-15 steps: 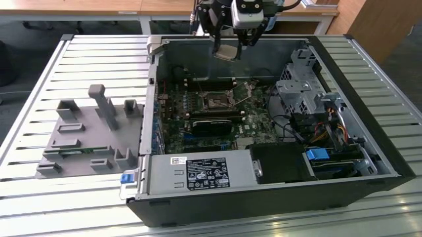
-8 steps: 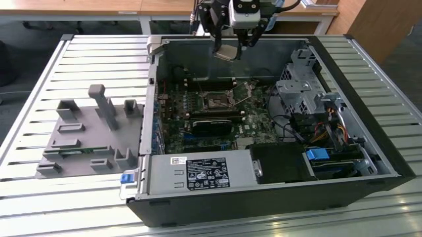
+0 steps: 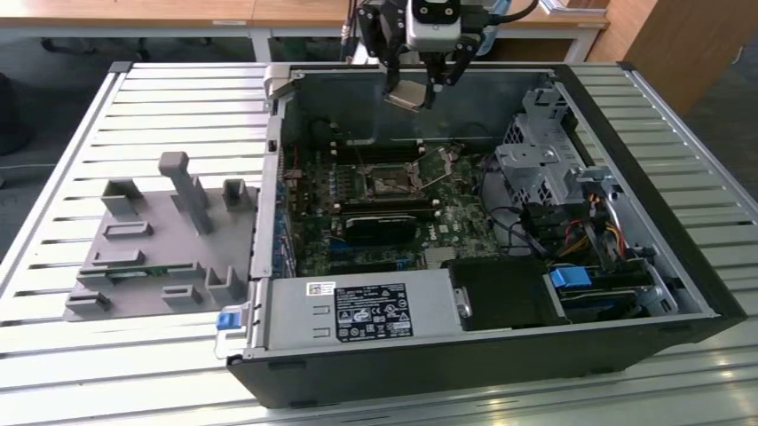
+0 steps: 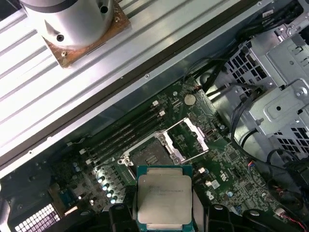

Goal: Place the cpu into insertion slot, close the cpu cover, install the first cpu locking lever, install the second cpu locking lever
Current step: 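Place the cpu into insertion slot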

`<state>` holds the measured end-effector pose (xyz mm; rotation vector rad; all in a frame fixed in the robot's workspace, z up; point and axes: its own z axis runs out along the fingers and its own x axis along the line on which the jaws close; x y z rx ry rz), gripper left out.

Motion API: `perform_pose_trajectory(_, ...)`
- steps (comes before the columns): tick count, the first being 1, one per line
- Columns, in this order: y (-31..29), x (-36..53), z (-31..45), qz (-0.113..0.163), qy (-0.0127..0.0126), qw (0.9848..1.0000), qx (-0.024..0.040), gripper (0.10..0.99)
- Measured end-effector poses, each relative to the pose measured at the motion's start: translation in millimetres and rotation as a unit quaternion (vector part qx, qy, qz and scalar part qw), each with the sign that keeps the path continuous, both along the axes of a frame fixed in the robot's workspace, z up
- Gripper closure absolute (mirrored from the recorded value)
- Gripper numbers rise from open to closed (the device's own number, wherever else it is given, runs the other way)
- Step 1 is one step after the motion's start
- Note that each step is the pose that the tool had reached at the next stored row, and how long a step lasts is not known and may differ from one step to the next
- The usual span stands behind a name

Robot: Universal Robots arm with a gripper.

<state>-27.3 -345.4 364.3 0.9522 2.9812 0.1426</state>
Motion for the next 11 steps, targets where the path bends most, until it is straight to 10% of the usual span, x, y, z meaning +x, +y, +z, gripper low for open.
perform_pose_trajectory(11,0.0,0.0,-0.2,-0.048,0.0,0.9988,0.0,0.545)
